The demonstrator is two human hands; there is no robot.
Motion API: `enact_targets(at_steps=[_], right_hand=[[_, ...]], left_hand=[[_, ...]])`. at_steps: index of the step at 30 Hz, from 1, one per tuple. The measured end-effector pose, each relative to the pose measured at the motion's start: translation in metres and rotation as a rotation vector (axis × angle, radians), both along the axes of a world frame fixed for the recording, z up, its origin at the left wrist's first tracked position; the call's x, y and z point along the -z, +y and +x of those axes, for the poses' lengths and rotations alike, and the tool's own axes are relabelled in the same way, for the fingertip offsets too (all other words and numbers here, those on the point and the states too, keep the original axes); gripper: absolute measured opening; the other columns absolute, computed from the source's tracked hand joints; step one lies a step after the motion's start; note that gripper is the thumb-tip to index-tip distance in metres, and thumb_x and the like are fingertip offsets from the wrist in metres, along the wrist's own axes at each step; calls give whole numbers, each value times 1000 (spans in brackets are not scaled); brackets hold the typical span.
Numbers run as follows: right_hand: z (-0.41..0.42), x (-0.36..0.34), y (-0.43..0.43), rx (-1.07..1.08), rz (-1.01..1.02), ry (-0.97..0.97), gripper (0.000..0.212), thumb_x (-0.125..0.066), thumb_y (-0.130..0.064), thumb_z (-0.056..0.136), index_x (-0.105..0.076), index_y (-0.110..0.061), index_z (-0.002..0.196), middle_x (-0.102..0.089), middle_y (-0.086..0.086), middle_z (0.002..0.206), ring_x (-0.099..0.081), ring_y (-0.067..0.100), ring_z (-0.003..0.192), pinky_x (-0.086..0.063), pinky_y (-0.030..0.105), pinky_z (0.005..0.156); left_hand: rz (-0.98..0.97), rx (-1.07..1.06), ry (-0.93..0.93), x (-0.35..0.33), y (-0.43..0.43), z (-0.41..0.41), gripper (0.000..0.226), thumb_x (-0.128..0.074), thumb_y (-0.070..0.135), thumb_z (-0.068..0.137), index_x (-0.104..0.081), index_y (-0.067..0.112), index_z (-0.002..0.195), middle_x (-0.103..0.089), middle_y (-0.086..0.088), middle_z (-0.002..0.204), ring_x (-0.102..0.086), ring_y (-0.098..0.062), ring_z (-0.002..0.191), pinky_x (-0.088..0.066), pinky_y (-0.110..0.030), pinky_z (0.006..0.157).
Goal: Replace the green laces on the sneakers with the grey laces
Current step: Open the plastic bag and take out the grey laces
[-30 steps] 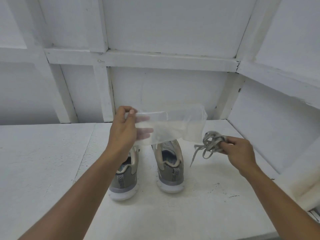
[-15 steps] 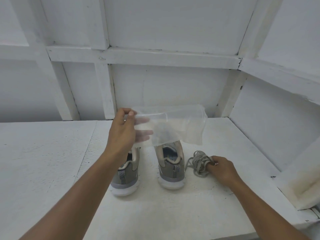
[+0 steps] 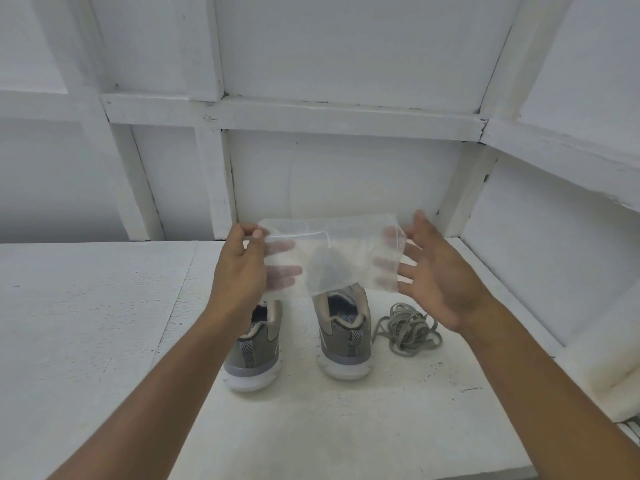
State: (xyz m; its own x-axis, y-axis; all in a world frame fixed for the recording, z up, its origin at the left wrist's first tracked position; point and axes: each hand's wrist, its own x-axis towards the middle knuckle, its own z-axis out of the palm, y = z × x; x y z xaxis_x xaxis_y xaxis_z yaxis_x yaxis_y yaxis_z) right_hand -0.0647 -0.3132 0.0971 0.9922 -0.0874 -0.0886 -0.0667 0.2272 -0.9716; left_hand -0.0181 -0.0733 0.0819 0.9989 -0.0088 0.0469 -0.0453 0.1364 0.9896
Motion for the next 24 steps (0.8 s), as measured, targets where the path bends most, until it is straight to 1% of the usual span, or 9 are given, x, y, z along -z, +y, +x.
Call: enact_targets(at_steps=[3,5,6,8,11,16,18,21,24], right_hand=[[6,-10,15,-24,34,0,36,-68,-38,80,-67,-8,100,-70,4,104,-69,24,99,-55,39,87],[12,-8,18,22,31,-42,21,-68,-22,85,-66,-7,99,-68,5,104,-65,19,99,-55,33,86],[14,-7,18,37,16,-56,20,-67,-21,85,-67,-7,99,-67,6,104,-63,19,100,-55,32,85],[16,-4,21,47,-39,-54,24,-68,-29,82,-69,-9,96,-68,5,103,-64,18,99,-56,34,81],[14,-2,29,52,-188,-52,33,-68,-42,77,-70,-10,84,-71,0,102,-65,20,100,-59,44,79],[13,0,34,187,-274,-98,43,-68,-42,74,-70,0,81,-69,8,81,-67,20,75,-54,28,58],[12,0,32,175,-263,-109,46,-68,-42,74,-70,3,84,-70,9,82,-68,18,73,-54,26,60],[7,-1,30,-27,-199,-85,40,-68,-35,74,-70,0,93,-74,7,92,-72,18,86,-56,23,73],[-1,-1,25,-196,-352,-32,36,-74,-22,72,-72,-2,102,-75,9,101,-71,21,95,-55,24,82]], left_hand=[[11,-26,-25,-3,5,-1,19,-38,27,105,-50,13,111,-74,-1,101,-73,-31,77,-58,-42,72],[-37,-24,41,-8,11,0,24,-41,32,104,-55,13,110,-73,-4,100,-73,-31,76,-58,-41,71],[-60,-15,93,-11,14,1,29,-41,37,103,-57,14,108,-74,-6,97,-72,-30,75,-58,-41,72],[-6,-11,139,-14,17,3,39,-40,47,101,-61,15,102,-74,-7,90,-70,-28,70,-58,-40,70],[96,-94,42,-13,16,4,41,-41,48,100,-63,12,97,-67,-3,80,-62,-18,59,-53,-31,60],[236,-215,-235,-2,27,14,25,-49,48,97,-53,36,75,-44,3,59,-38,-20,53,-36,-38,55],[256,-215,-253,-3,27,15,25,-47,48,98,-51,37,75,-45,3,60,-38,-18,53,-36,-37,54],[264,-240,-239,-6,27,17,27,-42,47,100,-50,29,81,-53,-2,70,-47,-17,60,-43,-34,56],[302,-247,-250,-8,34,23,31,-43,45,100,-51,17,87,-54,-6,72,-48,-17,59,-44,-27,50]])
